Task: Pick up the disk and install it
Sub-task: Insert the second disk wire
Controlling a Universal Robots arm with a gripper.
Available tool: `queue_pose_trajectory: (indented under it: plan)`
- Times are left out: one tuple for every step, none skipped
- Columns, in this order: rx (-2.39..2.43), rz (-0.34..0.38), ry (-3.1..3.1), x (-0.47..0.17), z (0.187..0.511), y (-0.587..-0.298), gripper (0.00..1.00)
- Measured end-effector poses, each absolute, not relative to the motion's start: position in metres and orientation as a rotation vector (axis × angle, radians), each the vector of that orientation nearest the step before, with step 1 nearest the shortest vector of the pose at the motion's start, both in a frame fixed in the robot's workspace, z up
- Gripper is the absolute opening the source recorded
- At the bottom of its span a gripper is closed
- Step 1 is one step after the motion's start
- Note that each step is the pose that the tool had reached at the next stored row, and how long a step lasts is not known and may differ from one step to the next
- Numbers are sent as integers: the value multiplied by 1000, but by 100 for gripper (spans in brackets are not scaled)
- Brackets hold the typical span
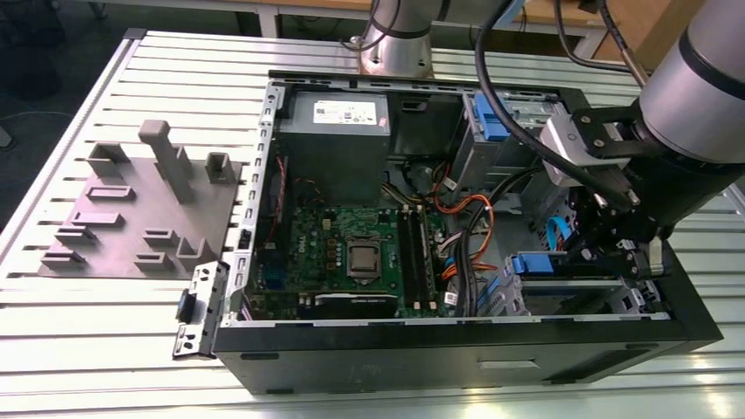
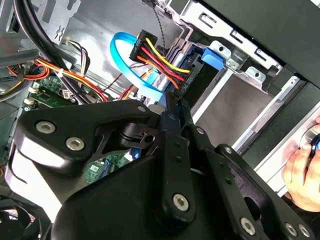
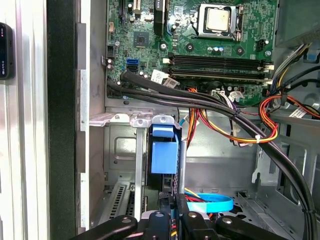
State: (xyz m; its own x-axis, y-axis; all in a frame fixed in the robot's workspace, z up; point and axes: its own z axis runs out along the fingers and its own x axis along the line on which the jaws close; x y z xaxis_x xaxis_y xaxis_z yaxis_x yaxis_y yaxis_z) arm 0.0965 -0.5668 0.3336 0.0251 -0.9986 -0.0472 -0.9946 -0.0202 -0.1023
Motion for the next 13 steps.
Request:
queue_pose_trajectory:
  plan:
    - [-2170,-58,2121,97,334,-567,16]
    - [-2170,-58,2121,97,333,-567,16]
    - [-2170,-58,2121,97,333,-567,16]
    - [-2170,-57,2121,97,333,-567,16]
    - [-2170,-57,2121,97,332,-567,16]
    - [-2170,-57,2121,97,332,-567,16]
    - [-2170,-57,2121,97,331,-567,16]
    - [-2170,-58,2121,97,331,-567,16]
    - [-2170,-58,2121,97,330,-567,16]
    - [-2170,-58,2122,97,329,-567,16]
    - [-2170,-58,2122,97,329,-567,16]
    - [-2170,-58,2121,97,329,-567,16]
    - [-2170,-58,2121,97,329,-567,16]
